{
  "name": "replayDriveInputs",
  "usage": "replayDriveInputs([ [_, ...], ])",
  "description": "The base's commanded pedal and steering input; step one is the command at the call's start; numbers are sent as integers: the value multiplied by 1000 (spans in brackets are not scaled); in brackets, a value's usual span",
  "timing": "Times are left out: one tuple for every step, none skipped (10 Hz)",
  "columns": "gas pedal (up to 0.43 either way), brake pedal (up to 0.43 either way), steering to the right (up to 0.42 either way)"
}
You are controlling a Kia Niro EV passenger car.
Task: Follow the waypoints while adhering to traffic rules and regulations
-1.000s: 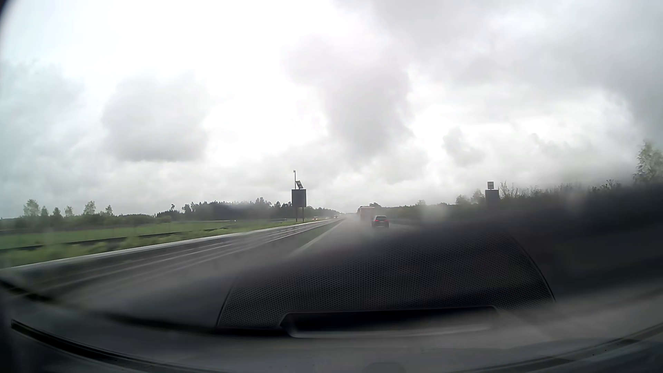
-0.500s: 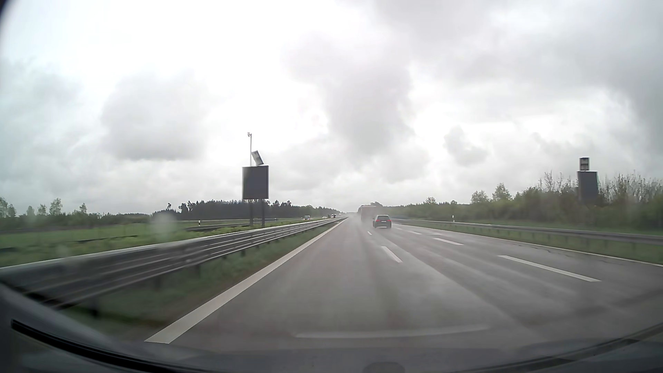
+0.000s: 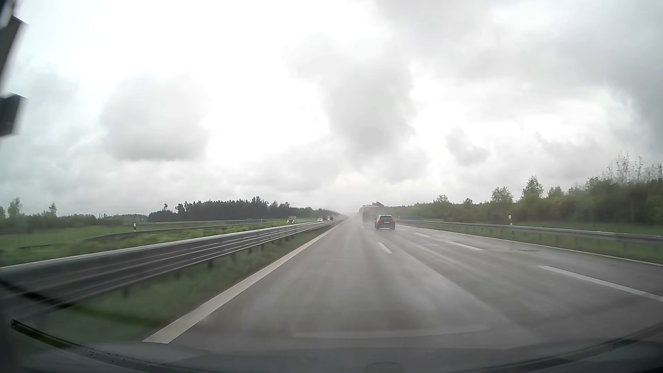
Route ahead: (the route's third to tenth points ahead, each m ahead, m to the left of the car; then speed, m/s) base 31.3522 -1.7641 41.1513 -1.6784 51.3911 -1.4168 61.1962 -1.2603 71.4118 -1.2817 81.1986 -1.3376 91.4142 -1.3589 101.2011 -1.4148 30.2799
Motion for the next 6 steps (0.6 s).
replayDriveInputs([
  [287, 0, -2],
  [287, 0, -2],
  [287, 0, -2],
  [287, 0, -2],
  [287, 0, -2],
  [287, 0, -2],
])
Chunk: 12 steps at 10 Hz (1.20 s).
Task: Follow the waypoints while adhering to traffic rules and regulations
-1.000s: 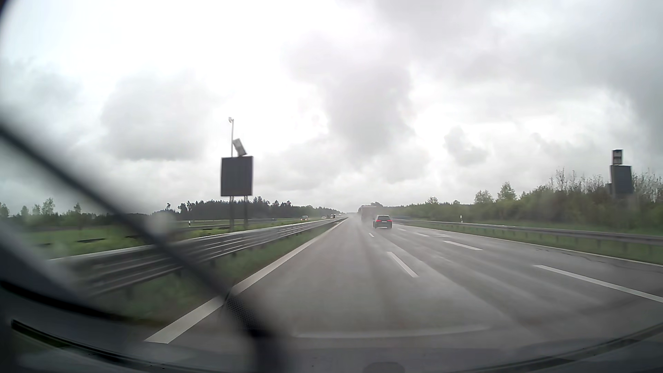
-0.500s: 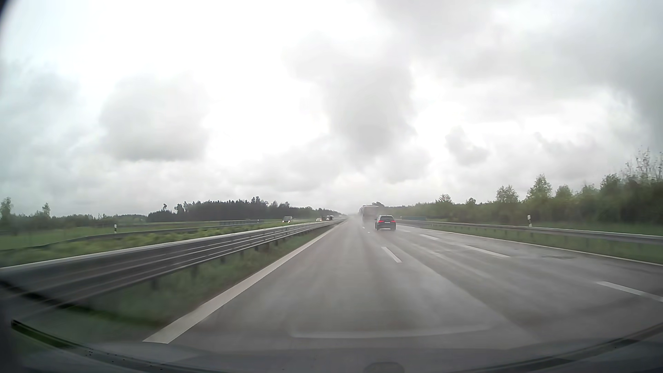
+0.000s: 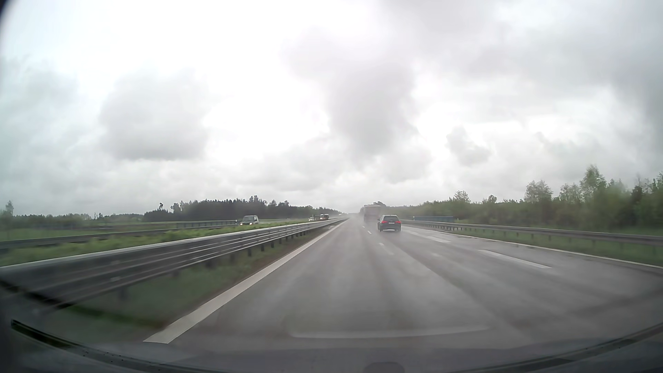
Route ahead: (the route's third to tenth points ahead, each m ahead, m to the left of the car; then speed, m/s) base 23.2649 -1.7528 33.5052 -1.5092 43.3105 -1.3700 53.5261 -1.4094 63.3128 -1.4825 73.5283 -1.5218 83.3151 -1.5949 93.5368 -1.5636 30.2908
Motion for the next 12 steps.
replayDriveInputs([
  [287, 0, -2],
  [287, 0, -2],
  [287, 0, -2],
  [287, 0, -2],
  [287, 0, -2],
  [287, 0, -2],
  [287, 0, -2],
  [287, 0, -2],
  [287, 0, -1],
  [287, 0, -1],
  [287, 0, -1],
  [287, 0, -1],
])
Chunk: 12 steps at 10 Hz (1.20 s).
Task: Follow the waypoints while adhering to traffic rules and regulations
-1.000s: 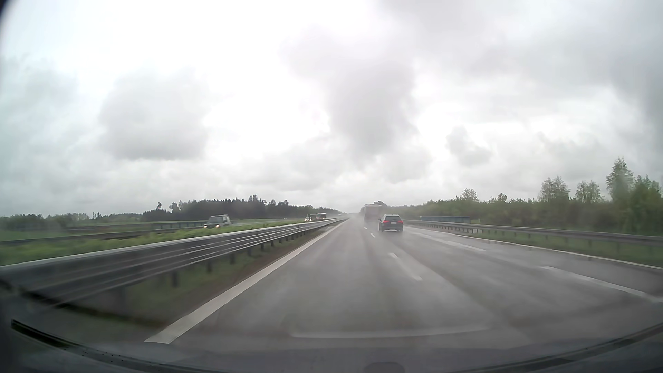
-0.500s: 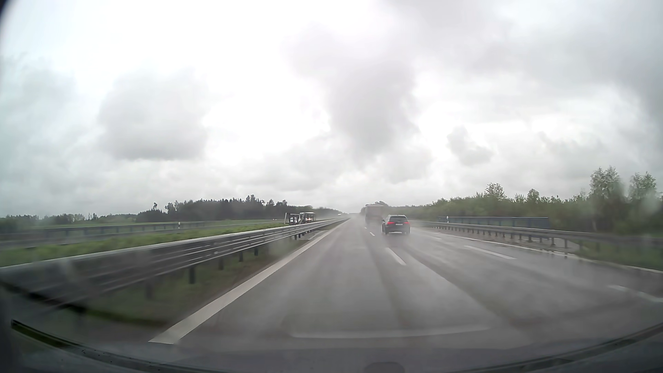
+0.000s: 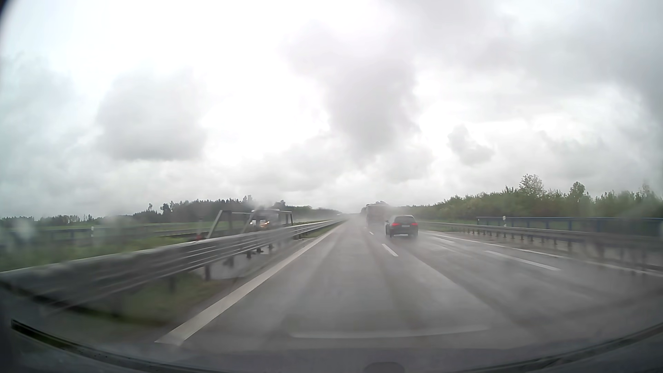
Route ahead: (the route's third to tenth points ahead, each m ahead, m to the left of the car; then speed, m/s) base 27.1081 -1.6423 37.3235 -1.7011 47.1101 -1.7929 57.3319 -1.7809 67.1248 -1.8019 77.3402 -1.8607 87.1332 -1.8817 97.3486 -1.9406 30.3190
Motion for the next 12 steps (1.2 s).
replayDriveInputs([
  [287, 0, -1],
  [287, 0, -1],
  [287, 0, -1],
  [287, 0, -1],
  [287, 0, -1],
  [287, 0, -1],
  [287, 0, -1],
  [287, 0, -1],
  [287, 0, -1],
  [287, 0, -1],
  [287, 0, -1],
  [287, 0, -1],
])
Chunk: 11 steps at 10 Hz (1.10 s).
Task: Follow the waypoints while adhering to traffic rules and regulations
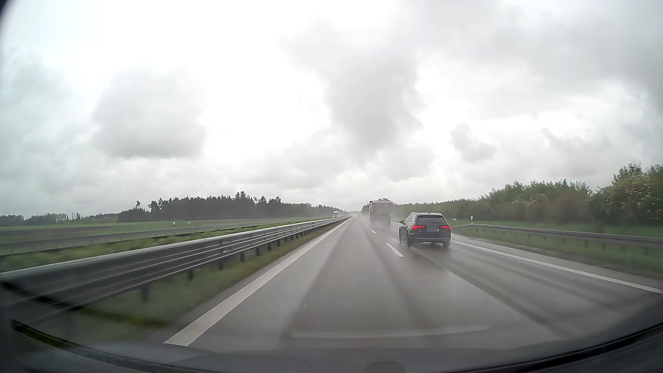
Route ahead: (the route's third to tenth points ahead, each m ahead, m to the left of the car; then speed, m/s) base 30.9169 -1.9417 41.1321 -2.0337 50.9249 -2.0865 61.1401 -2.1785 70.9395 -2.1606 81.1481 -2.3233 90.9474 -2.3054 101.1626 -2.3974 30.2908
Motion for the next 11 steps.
replayDriveInputs([
  [287, 0, -1],
  [287, 0, -1],
  [287, 0, -1],
  [287, 0, -1],
  [287, 0, -1],
  [287, 0, -1],
  [287, 0, -1],
  [287, 0, -1],
  [287, 0, -1],
  [287, 0, -1],
  [287, 0, -1],
])
